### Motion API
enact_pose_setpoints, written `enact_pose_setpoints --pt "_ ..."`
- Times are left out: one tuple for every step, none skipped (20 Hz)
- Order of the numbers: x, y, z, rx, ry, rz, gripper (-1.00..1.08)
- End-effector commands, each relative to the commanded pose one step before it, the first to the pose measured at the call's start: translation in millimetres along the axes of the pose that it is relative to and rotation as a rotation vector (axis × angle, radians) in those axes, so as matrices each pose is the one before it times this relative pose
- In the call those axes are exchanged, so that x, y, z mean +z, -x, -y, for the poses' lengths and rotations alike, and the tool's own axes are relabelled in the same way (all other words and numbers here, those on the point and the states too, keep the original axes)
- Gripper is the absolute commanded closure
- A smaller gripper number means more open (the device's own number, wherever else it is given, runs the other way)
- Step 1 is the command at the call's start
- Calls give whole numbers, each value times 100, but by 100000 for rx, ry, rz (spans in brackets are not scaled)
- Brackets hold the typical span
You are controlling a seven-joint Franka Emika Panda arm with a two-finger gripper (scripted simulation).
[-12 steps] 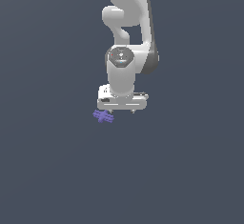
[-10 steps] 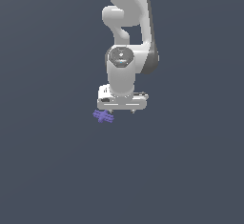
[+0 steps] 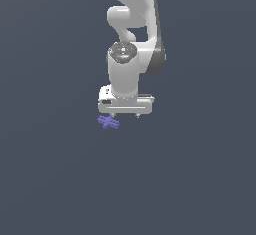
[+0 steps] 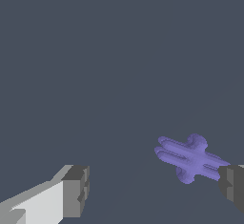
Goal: Pick up the object and move it to a goal position.
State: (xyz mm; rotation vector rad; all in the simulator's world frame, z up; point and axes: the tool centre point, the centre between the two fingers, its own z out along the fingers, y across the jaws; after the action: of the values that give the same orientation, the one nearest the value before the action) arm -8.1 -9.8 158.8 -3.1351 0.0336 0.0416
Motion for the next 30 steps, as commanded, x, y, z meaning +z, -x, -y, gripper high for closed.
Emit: enact_pose_setpoints --pt "12 11 14 -17 -2 54 -92" --pt "60 22 -24 -256 4 33 -92" --pt "54 17 -48 -368 10 -2 -92" --pt "55 17 -76 -470 15 -27 -92" --pt "65 21 -93 -584 20 -38 -92" --pt "83 28 -110 -696 23 -37 -92" --pt "103 36 -120 -813 25 -32 -92" --pt "121 45 -135 -923 28 -30 -92" --pt "136 53 -145 -1030 30 -29 -92" --pt "148 60 -160 -1125 32 -32 -92" --pt "159 68 -175 -1226 36 -39 -92" --pt "170 77 -188 -1336 39 -44 -92" --pt "183 87 -201 -1442 41 -48 -92" --pt "198 99 -213 -1555 44 -49 -92" --pt "212 111 -225 -1667 46 -51 -92" --pt "225 125 -236 -1781 48 -54 -92" --pt "238 139 -247 -1895 50 -57 -92" --pt "252 155 -256 -2010 52 -60 -92" --pt "265 172 -264 -2126 54 -63 -92" --pt "275 188 -268 -2218 55 -65 -92" --pt "274 198 -261 -2230 54 -65 -92" --pt "273 206 -253 -2231 52 -65 -92" --pt "272 214 -245 -2232 51 -65 -92" --pt "270 222 -236 -2234 49 -65 -92" --pt "269 229 -227 -2236 48 -65 -92" --pt "267 237 -218 -2237 47 -65 -92" --pt "265 243 -209 -2239 45 -66 -92" --pt "264 250 -199 -2240 44 -67 -92" --pt "262 256 -189 -2243 43 -68 -92" --pt "260 262 -180 -2244 42 -69 -92"
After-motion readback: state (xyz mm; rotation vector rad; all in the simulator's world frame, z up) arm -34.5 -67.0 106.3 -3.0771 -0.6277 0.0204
